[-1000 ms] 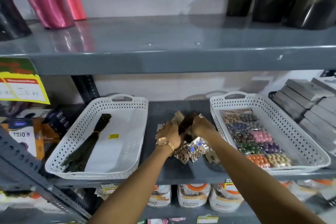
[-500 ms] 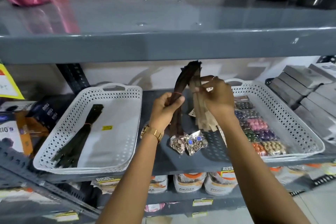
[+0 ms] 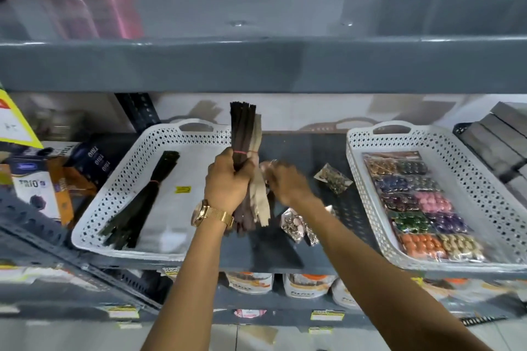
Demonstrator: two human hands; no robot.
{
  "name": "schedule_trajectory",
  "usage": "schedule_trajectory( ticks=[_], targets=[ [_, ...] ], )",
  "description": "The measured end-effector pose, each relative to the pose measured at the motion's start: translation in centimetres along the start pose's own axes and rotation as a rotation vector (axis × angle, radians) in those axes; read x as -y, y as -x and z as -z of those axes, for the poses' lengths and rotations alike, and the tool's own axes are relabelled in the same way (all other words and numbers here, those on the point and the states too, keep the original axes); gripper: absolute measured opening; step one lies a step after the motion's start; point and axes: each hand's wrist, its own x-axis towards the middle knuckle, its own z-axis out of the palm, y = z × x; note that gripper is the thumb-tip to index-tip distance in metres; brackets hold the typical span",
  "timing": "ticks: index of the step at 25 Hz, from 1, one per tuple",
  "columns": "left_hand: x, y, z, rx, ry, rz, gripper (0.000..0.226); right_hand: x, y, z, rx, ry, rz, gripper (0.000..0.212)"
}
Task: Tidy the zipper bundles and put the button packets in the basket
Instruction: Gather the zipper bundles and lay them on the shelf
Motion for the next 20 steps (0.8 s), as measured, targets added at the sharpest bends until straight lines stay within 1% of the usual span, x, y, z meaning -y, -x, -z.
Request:
schedule_trajectory(
  ticks=[1,2,3,4,5,7,8,11,13,15,16,18,19,20],
  targets=[
    [0.4,0.1,0.1,0.003,0.003,0.046,0.022,0.0,0.1,-1.5,0.123,0.181,0.093,0.037],
    [0.6,0.2,0.3,0.017,0.008,0.075,0.022,-0.3,0.5,-2.9,0.202,0.284,0.177,0.047],
    [0.9,0.2,0.4,0.033,0.012,0.09,0.023,-0.7,1.1,-3.9,0.213,0.352,0.244,0.054],
    [1.1,0.3,0.4,0.045,0.021,0.096,0.023,-1.2,1.8,-4.6,0.169,0.403,0.281,0.057],
    [1.3,0.4,0.4,0.055,0.029,0.097,0.023,-1.8,2.6,-5.0,0.128,0.429,0.27,0.058],
    [1.4,0.7,0.1,0.094,0.031,0.084,0.023,-3.4,4.6,-5.2,0.073,0.457,0.173,0.064],
    [1.3,0.9,-0.2,0.122,0.029,0.073,0.024,-4.3,5.4,-5.0,0.045,0.477,0.138,0.063],
    [1.3,2.2,-1.7,0.207,0.019,0.059,0.025,-7.0,6.4,-3.5,-0.012,0.533,0.058,0.052],
    [1.6,3.2,-3.2,0.256,0.022,0.06,0.024,-8.1,6.1,-2.2,-0.022,0.514,0.009,0.049],
    [1.9,3.9,-4.5,0.294,0.036,0.083,0.025,-8.1,5.7,-1.3,-0.043,0.457,0.001,0.05],
    [2.1,3.9,-5.1,0.308,0.056,0.109,0.026,-7.5,5.8,-1.2,-0.104,0.395,0.015,0.048],
    [2.6,3.6,-5.7,0.325,0.087,0.168,0.027,-5.5,5.9,-1.2,-0.286,0.244,0.024,0.041],
    [2.8,3.4,-5.9,0.325,0.057,0.191,0.027,-4.4,5.9,-1.4,-0.318,0.15,0.006,0.037],
    [3.0,3.2,-5.9,0.311,-0.022,0.198,0.028,-3.1,5.9,-1.6,-0.276,0.063,-0.019,0.034]
  ],
)
